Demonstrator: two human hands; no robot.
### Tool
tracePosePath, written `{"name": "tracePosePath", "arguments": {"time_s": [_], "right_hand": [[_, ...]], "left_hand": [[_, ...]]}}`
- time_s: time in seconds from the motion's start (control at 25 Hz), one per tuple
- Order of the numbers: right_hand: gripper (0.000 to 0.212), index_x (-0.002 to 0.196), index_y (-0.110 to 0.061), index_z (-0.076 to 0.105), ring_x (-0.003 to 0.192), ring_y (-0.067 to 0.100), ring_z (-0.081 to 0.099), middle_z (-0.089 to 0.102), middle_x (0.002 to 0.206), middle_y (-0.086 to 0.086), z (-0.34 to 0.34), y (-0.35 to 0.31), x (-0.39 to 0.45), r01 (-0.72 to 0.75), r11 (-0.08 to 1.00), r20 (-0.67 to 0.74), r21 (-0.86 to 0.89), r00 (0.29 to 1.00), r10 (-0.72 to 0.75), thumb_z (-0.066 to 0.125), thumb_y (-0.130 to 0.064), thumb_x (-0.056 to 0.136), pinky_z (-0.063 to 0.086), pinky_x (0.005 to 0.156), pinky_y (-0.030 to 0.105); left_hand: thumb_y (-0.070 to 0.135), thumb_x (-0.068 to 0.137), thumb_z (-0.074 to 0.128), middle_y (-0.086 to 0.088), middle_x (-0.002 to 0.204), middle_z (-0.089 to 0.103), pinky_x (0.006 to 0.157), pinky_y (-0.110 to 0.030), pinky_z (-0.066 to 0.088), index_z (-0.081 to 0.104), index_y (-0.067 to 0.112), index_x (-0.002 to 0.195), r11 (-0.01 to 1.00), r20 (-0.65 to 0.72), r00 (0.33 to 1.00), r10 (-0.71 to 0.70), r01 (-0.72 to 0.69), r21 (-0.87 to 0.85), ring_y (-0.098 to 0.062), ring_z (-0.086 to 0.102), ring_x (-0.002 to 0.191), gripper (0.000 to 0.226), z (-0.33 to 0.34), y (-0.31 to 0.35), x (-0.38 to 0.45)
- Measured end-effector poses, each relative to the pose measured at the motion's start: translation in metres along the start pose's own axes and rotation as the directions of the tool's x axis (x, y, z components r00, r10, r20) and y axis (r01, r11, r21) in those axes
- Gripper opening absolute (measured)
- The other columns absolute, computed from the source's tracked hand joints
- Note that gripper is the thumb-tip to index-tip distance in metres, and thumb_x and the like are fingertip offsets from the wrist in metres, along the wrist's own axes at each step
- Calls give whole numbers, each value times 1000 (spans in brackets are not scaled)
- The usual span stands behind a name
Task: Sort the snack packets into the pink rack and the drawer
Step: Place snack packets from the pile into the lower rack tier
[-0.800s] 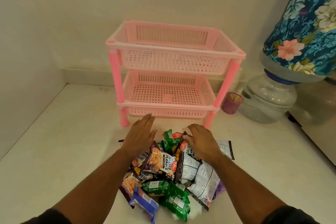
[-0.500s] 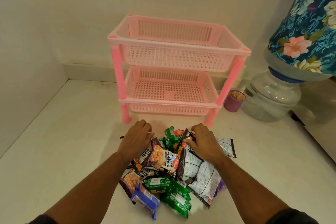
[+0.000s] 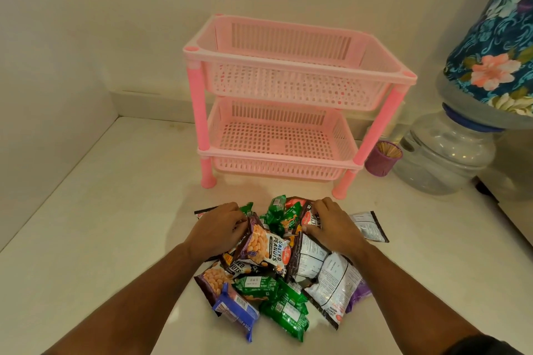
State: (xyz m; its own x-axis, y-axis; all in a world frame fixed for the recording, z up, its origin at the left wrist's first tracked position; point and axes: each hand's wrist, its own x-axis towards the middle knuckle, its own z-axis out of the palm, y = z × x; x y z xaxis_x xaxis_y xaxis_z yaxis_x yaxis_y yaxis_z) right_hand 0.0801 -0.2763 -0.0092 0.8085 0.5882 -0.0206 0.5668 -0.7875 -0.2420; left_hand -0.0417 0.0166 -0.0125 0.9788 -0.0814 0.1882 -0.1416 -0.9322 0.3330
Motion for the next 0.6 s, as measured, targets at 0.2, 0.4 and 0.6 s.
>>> {"name": "tracePosePath", "arguments": {"time_s": [0.2,0.4,0.6], "right_hand": [[62,127,-18,48,102,22,53,51,119,2,-1,7,1,-7,1000,101,18,995,6,68,-52,79,45,82,36],[71,131,-18,42,102,25,58,55,123,4,-1,5,4,-21,997,124,-72,992,30,74,-46,74,45,85,38],[62,128,-21,42,90,21,60,60,116,0,-7,2,1,-26,1000,87,1,996,26,71,-30,74,39,71,30]], "left_hand": [[45,92,39,8,100,63,78,-27,47,71,25,113,998,26,999,-37,38,-40,-11,59,95,44,-4,5,-5],[61,83,43,9,114,63,86,-29,47,63,26,128,999,74,996,-39,41,-33,-11,57,105,60,-7,6,-10],[61,79,47,11,133,57,96,-30,46,51,29,140,999,157,987,-35,36,-5,-10,54,119,69,-6,1,-12]]}}
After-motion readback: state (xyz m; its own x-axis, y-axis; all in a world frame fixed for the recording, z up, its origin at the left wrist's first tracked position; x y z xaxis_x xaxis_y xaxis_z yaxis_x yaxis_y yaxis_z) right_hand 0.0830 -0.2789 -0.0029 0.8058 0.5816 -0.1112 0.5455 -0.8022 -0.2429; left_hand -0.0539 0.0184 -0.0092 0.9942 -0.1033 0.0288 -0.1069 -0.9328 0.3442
